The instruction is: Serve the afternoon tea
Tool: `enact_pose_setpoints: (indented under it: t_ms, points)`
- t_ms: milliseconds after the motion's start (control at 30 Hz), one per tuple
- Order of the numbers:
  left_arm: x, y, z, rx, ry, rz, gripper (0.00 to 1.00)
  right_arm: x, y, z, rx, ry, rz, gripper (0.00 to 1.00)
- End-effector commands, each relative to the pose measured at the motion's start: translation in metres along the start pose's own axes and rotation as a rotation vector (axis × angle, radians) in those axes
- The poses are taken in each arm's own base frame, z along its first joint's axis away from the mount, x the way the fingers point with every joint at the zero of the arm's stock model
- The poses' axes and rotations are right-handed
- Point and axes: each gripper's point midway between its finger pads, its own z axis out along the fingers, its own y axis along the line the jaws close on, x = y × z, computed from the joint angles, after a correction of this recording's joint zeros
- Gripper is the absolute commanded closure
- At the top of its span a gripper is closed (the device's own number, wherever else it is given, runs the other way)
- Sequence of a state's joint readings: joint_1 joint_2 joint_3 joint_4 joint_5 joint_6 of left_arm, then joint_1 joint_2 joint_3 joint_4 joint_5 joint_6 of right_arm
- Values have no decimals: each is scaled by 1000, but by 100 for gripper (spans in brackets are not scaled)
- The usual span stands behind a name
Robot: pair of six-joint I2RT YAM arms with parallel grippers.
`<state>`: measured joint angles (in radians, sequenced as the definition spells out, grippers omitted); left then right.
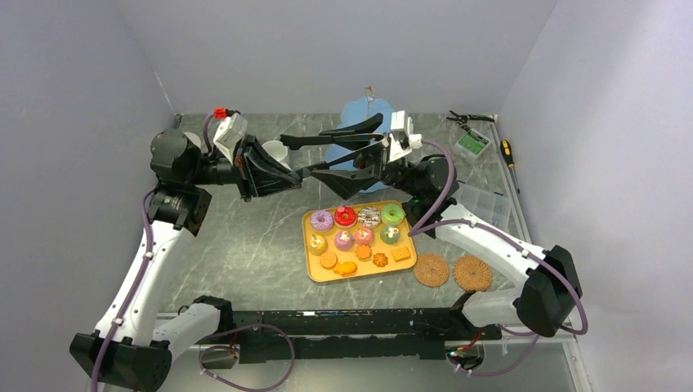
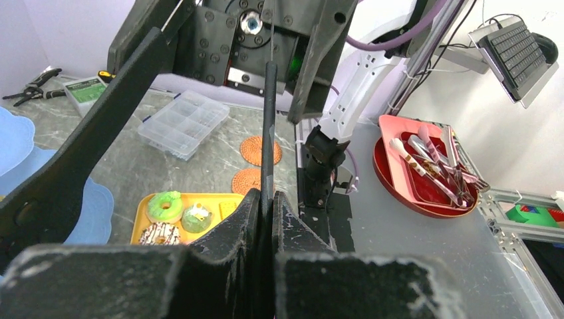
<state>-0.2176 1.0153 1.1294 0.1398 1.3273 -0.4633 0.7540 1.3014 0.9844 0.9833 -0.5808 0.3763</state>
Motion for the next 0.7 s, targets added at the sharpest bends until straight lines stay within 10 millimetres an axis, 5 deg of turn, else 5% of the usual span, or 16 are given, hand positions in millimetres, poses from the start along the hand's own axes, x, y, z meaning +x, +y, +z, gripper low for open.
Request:
enact_pose_setpoints:
  t_ms: [0, 300, 667]
  points:
    - [-1, -7, -1, 10, 5, 22, 97, -35, 35, 7, -191, 4, -13, 9]
    - [-9, -8, 0, -1, -7, 42, 97, -23, 34, 6, -190, 60, 31, 12]
    - [-6, -12, -2, -2, -3, 105, 97, -16, 16, 15, -110, 69, 75, 1]
